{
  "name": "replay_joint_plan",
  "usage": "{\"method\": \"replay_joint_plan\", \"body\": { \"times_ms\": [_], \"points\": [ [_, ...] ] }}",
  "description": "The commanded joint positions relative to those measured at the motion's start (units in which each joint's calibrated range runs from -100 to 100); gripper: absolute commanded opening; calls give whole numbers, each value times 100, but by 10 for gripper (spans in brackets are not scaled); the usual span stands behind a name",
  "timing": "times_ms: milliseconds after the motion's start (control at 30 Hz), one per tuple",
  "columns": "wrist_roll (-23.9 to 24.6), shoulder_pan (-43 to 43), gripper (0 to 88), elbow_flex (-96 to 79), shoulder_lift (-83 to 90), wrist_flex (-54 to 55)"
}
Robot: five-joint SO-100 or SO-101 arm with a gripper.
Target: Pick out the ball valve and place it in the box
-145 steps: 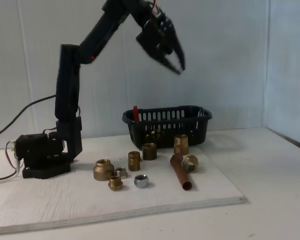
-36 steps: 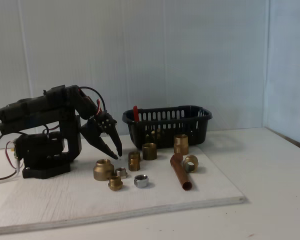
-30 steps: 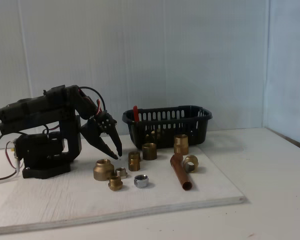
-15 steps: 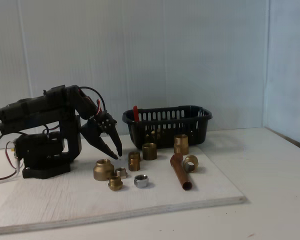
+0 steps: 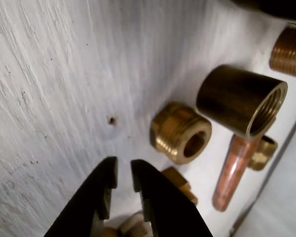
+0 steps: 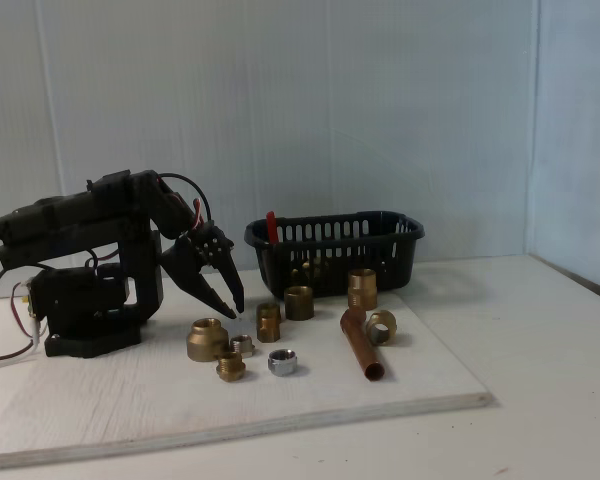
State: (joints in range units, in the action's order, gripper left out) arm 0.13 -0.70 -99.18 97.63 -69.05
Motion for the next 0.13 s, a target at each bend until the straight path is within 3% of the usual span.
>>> {"method": "replay_joint_plan", "body": {
  "times_ms": [0,100],
  "points": [
    [23,4,17,-64,25,-30],
    [23,4,17,-64,25,-30]
  ]
}}
